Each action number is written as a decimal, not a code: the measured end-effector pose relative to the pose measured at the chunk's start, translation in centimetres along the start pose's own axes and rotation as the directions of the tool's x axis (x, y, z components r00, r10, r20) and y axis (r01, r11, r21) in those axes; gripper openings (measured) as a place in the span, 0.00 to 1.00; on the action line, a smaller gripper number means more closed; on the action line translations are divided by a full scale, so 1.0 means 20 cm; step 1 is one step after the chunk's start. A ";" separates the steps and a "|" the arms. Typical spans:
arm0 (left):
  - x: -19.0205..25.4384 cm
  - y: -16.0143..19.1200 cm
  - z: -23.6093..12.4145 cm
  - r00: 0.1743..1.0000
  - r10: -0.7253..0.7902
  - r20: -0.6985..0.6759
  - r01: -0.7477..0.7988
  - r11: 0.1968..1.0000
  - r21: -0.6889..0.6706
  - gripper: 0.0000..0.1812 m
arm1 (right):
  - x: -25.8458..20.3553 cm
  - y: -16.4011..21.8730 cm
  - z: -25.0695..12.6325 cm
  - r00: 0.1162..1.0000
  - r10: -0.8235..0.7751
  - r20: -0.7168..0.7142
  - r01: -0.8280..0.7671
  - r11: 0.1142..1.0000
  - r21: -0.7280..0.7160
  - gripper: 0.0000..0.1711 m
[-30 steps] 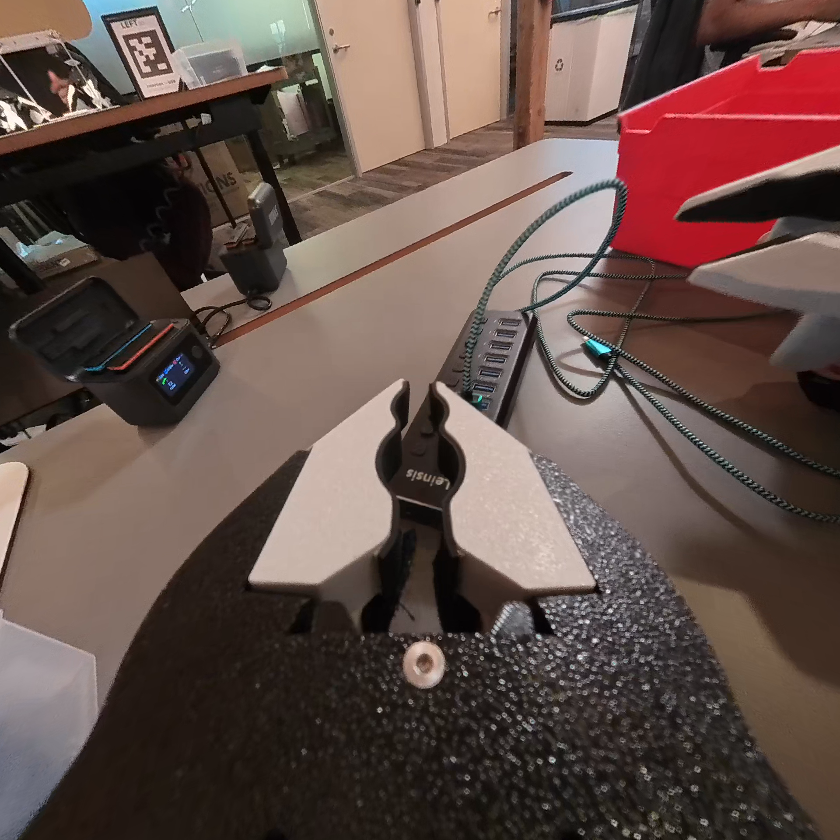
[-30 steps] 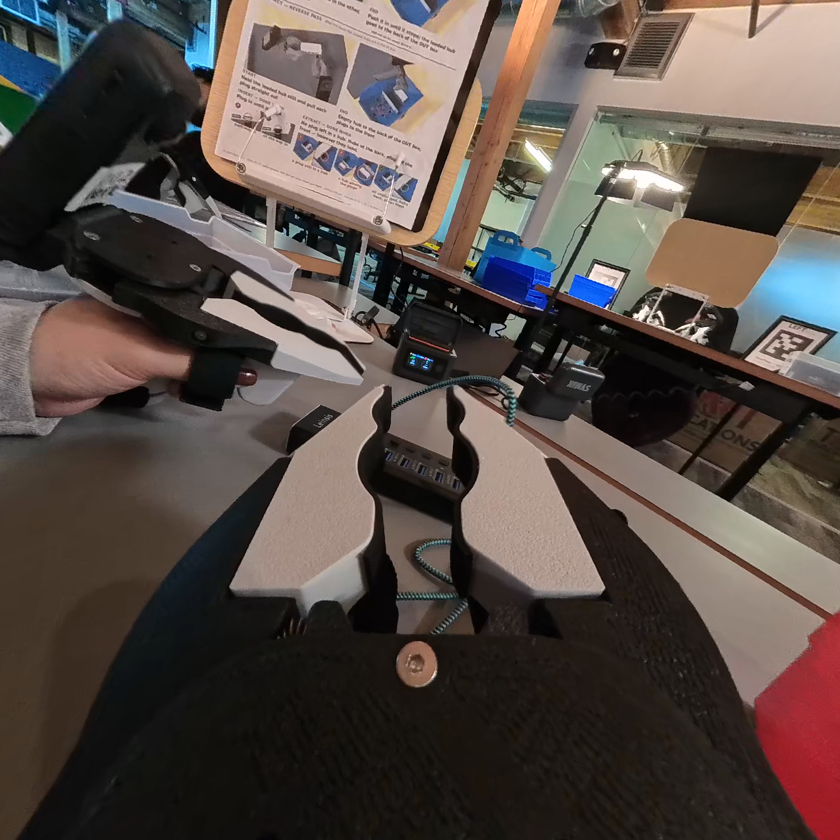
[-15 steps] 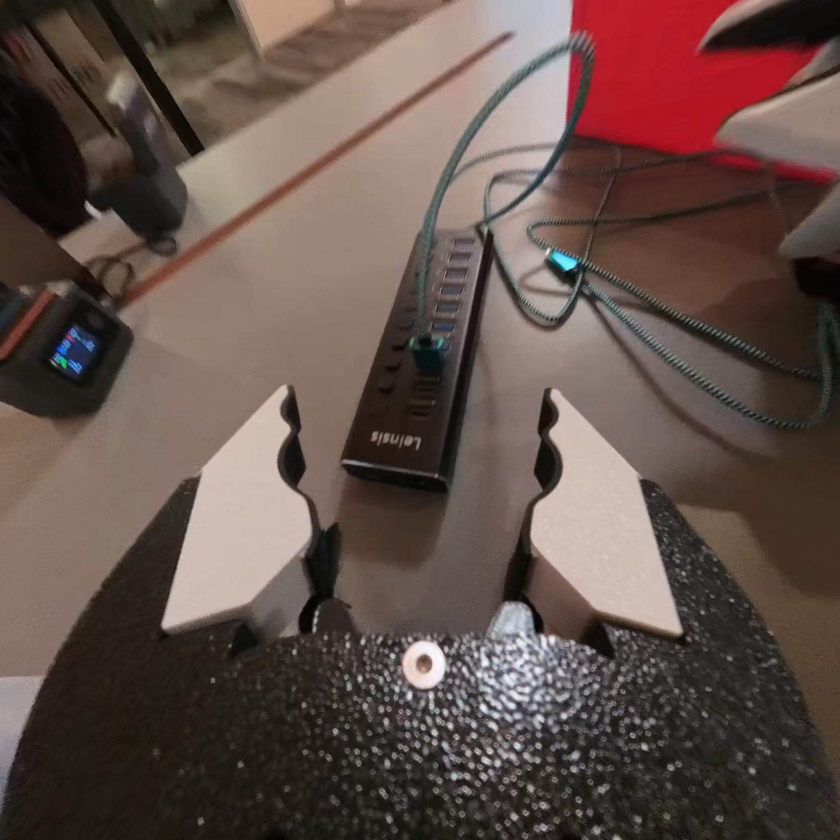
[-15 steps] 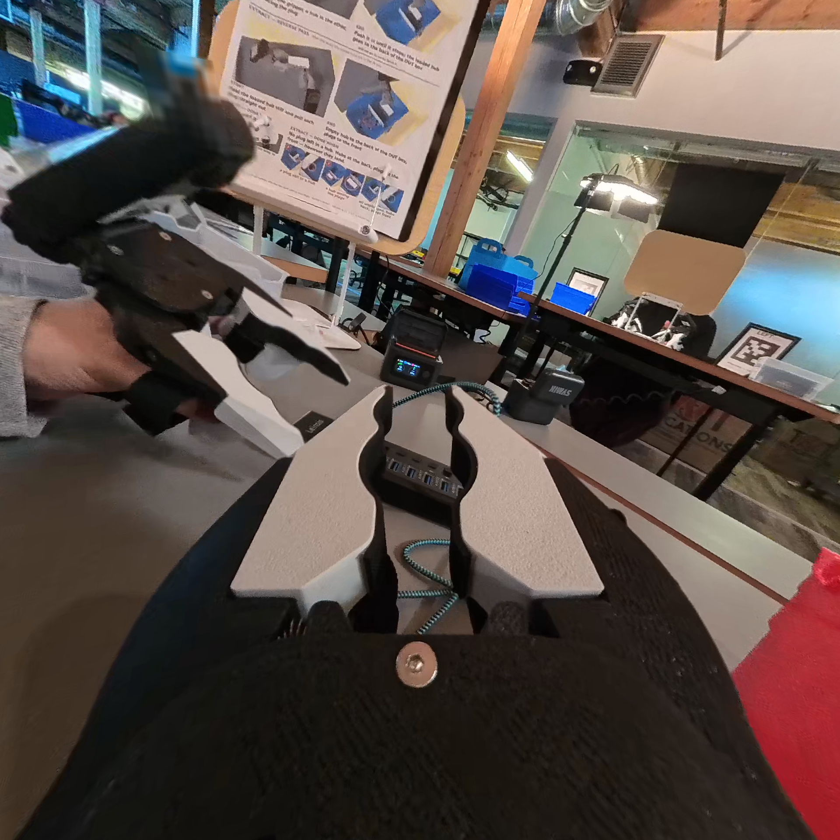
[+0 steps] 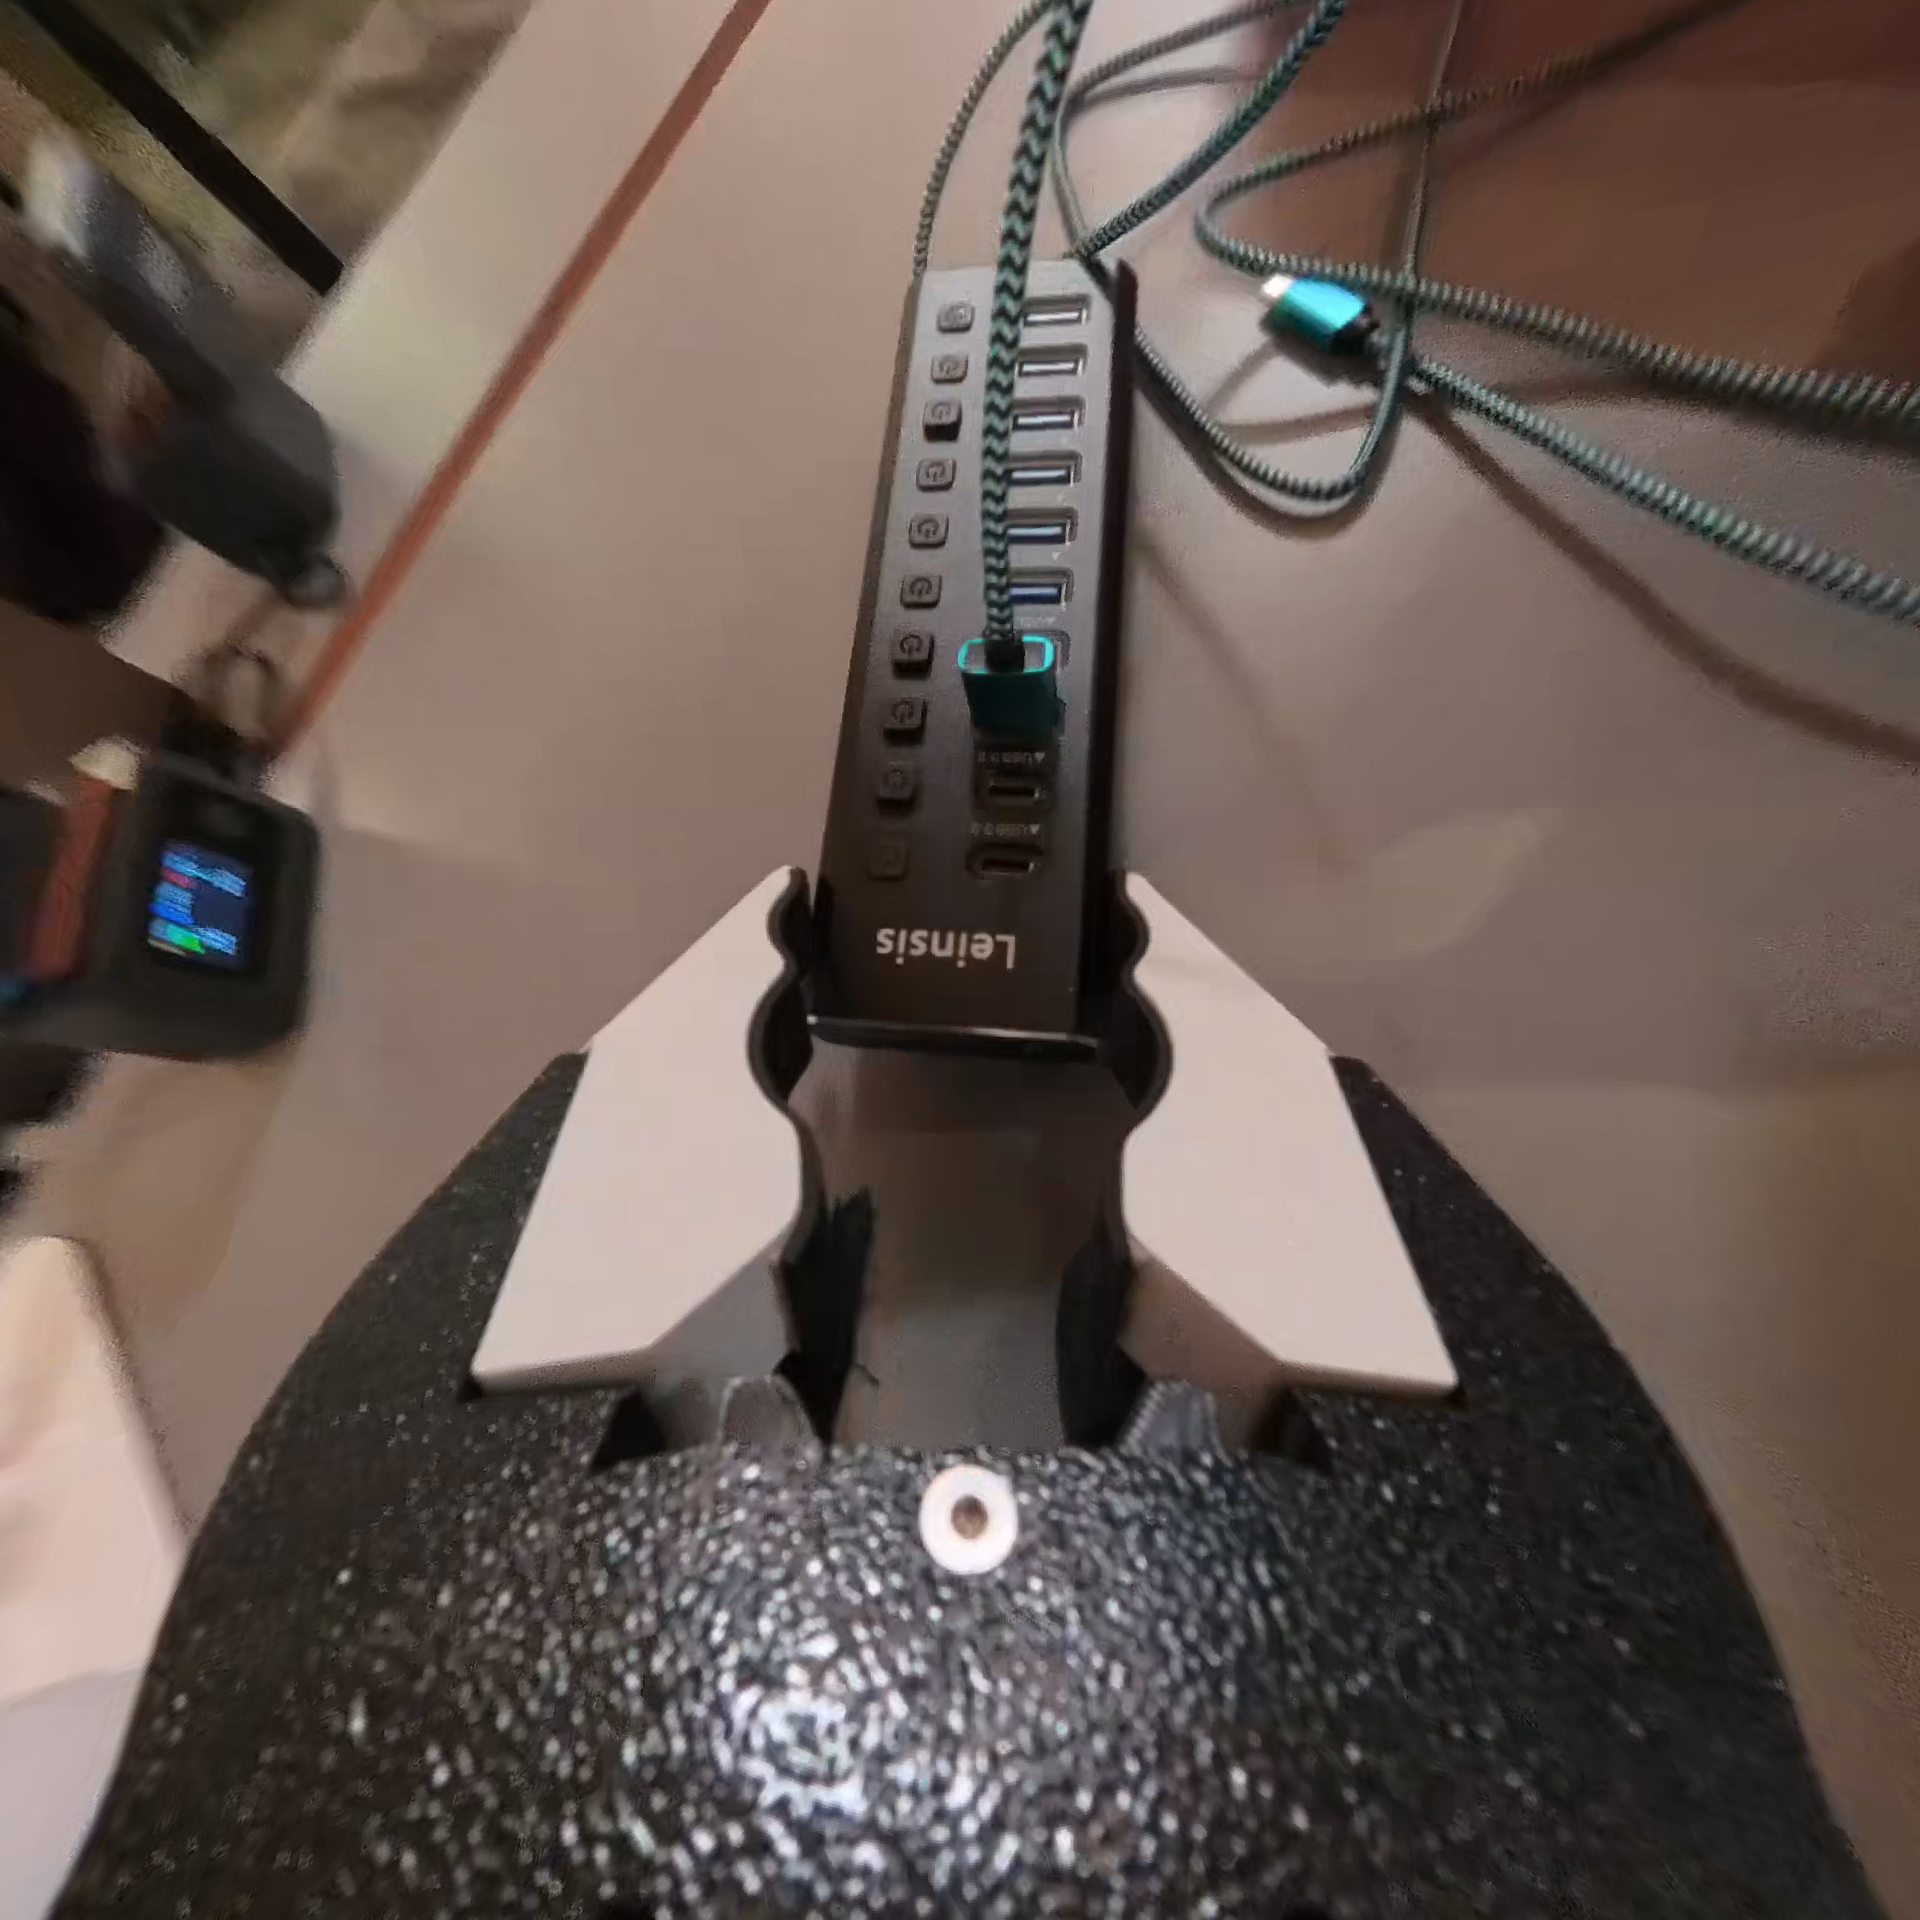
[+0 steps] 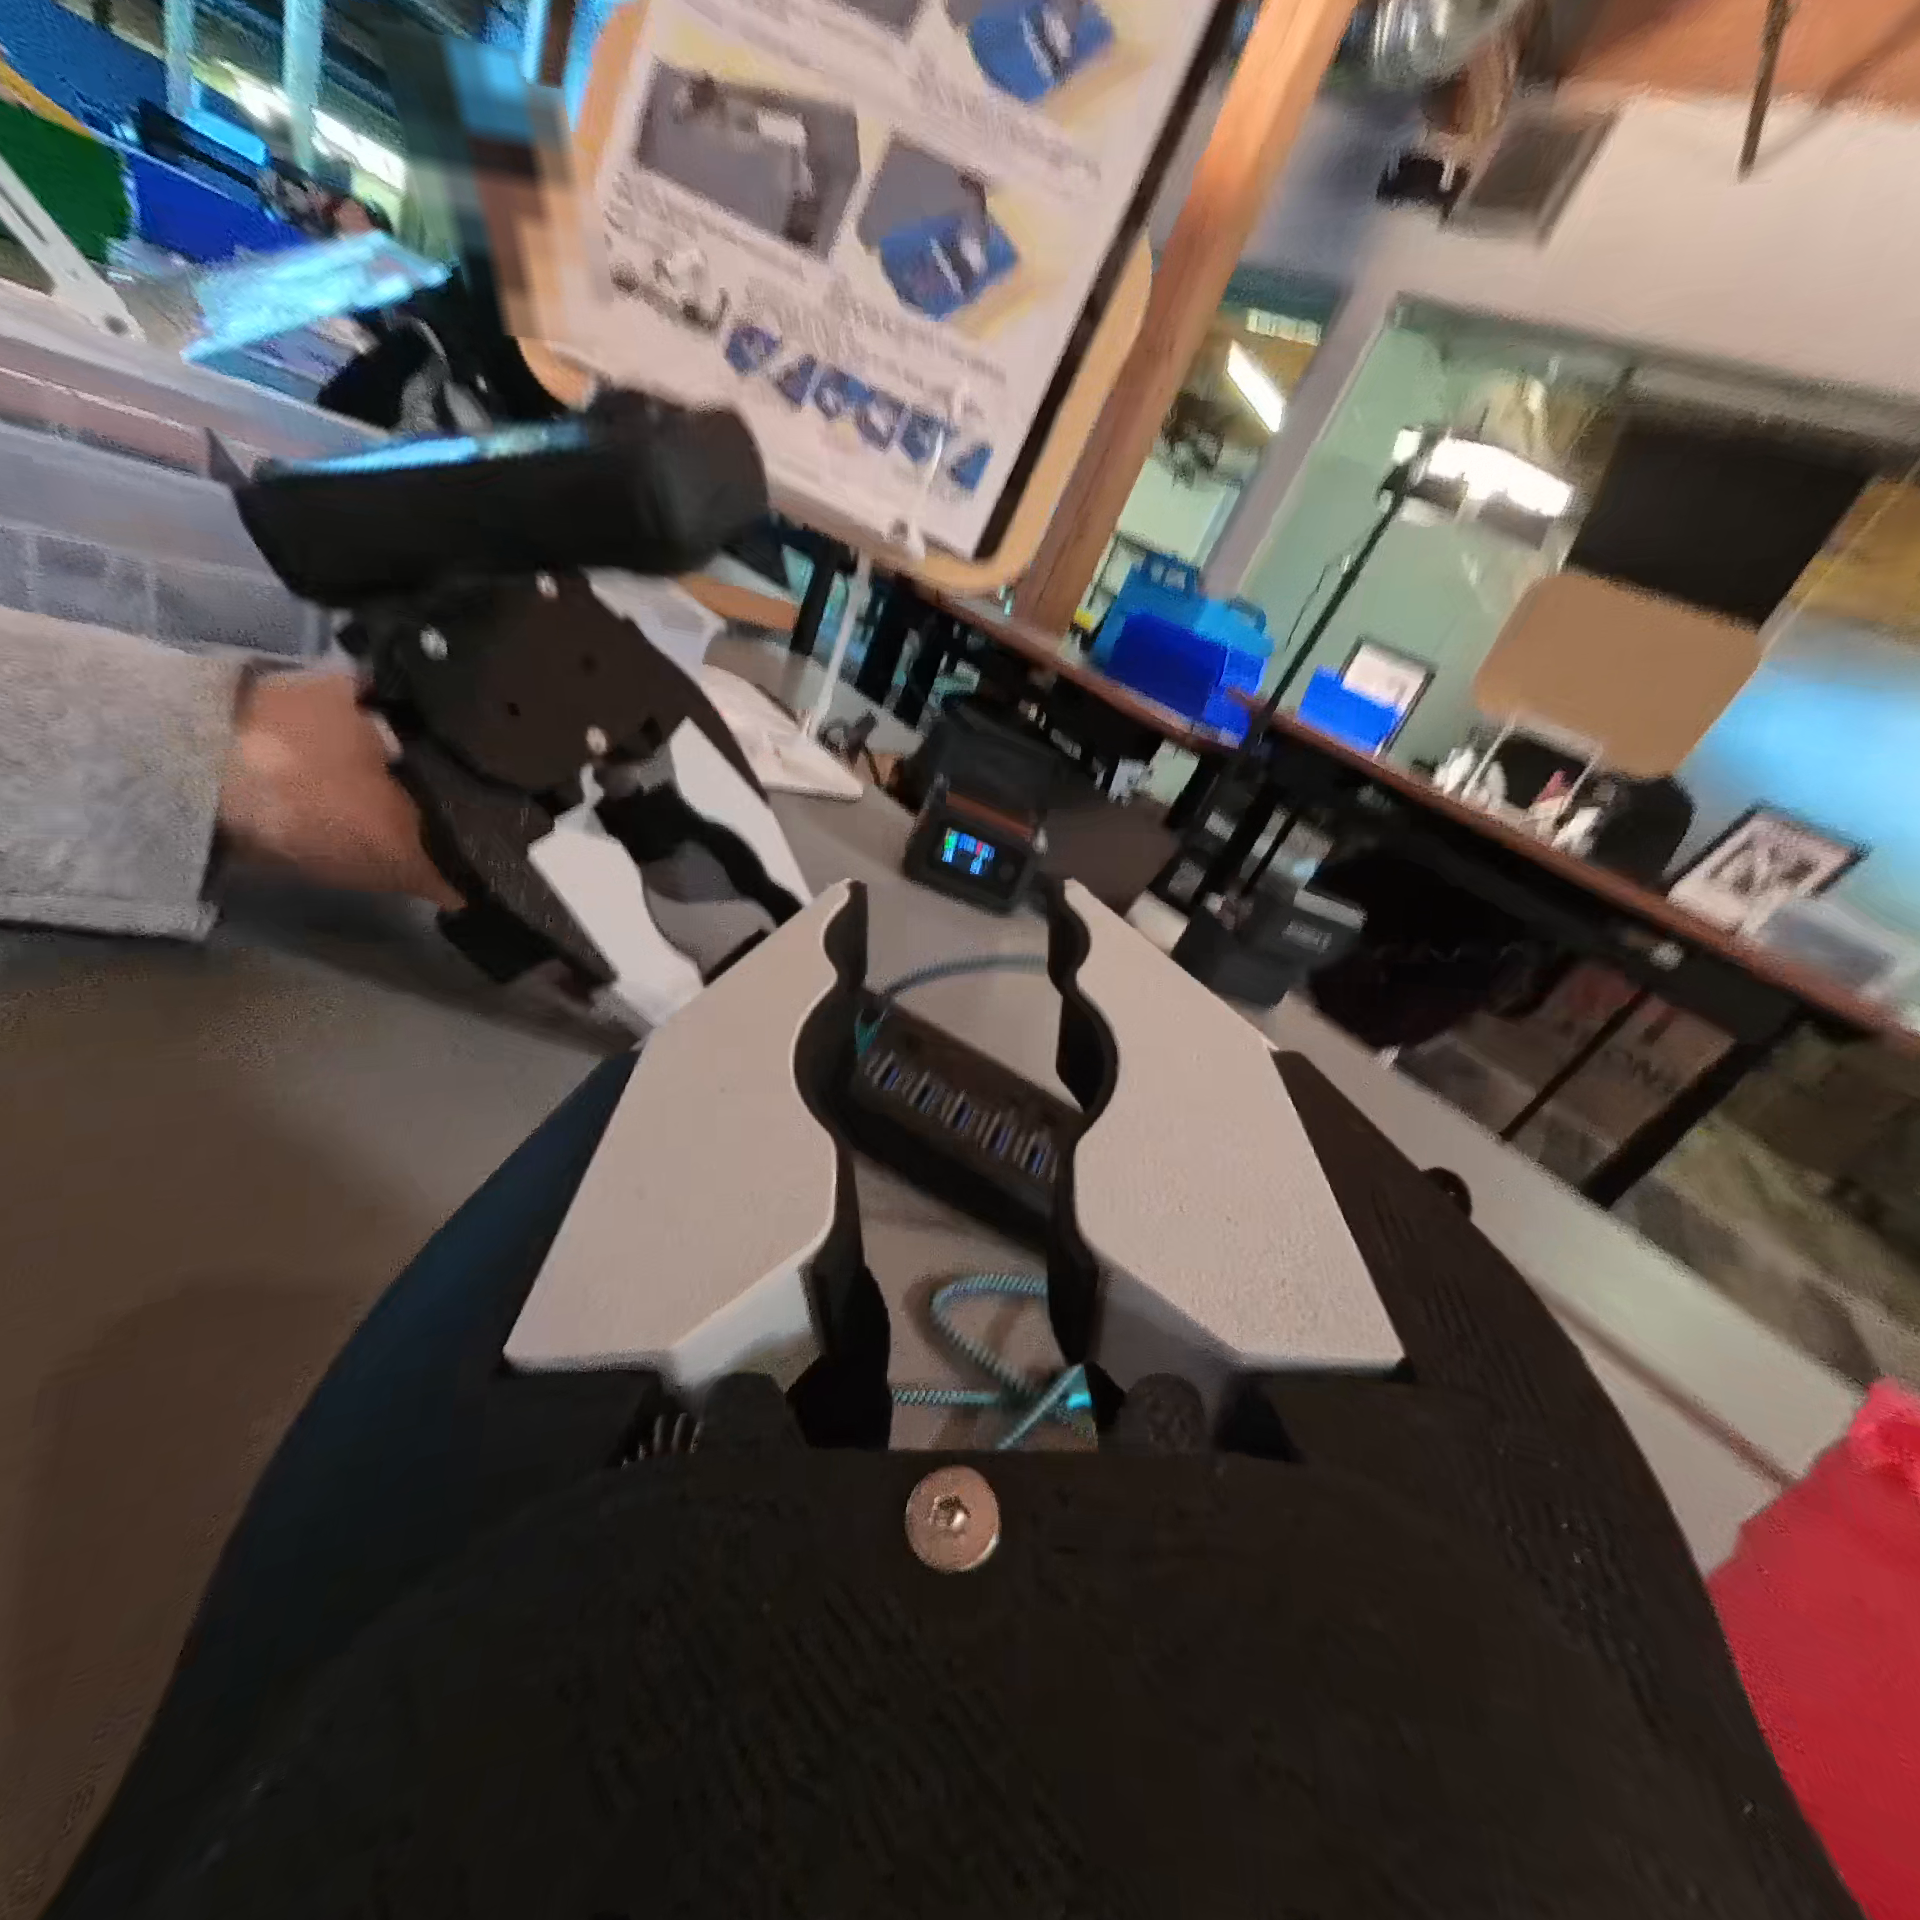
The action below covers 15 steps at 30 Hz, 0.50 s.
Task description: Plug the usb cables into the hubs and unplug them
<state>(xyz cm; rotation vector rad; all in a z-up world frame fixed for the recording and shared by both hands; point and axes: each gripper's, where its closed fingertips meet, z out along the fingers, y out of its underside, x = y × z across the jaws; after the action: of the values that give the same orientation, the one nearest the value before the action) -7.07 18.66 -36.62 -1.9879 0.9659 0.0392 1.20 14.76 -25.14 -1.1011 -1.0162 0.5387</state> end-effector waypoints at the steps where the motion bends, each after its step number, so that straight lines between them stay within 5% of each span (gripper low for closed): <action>1: -0.01 -0.01 -0.01 0.995 0.088 0.055 -0.088 0.996 -0.005 0.30 | 0.01 -0.06 -0.02 0.999 -0.041 -0.006 0.042 0.998 0.037 0.19; 4: -0.04 -0.08 -0.04 0.910 0.347 0.226 -0.354 0.935 -0.011 0.30 | 0.08 -0.25 -0.06 0.993 -0.116 -0.036 0.118 0.990 0.077 0.18; 7: -0.03 -0.15 -0.08 0.800 0.498 0.335 -0.522 0.853 -0.024 0.30 | 0.11 -0.33 -0.03 0.986 -0.120 0.112 0.125 0.991 -0.038 0.21; 11: 0.01 -0.21 -0.12 0.687 0.609 0.397 -0.651 0.758 -0.037 0.30 | 0.16 -0.08 0.10 0.887 -0.282 0.365 0.427 0.800 -0.421 0.26; 15: 0.06 -0.24 -0.16 0.602 0.686 0.408 -0.744 0.668 -0.025 0.30 | 0.06 0.14 0.18 0.740 -0.056 0.670 0.507 0.701 -0.502 0.32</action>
<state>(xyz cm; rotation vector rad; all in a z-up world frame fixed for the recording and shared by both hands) -4.18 16.95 -31.78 -1.2508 1.3935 0.7696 -1.02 18.50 -26.92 -1.3653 -2.0573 0.2461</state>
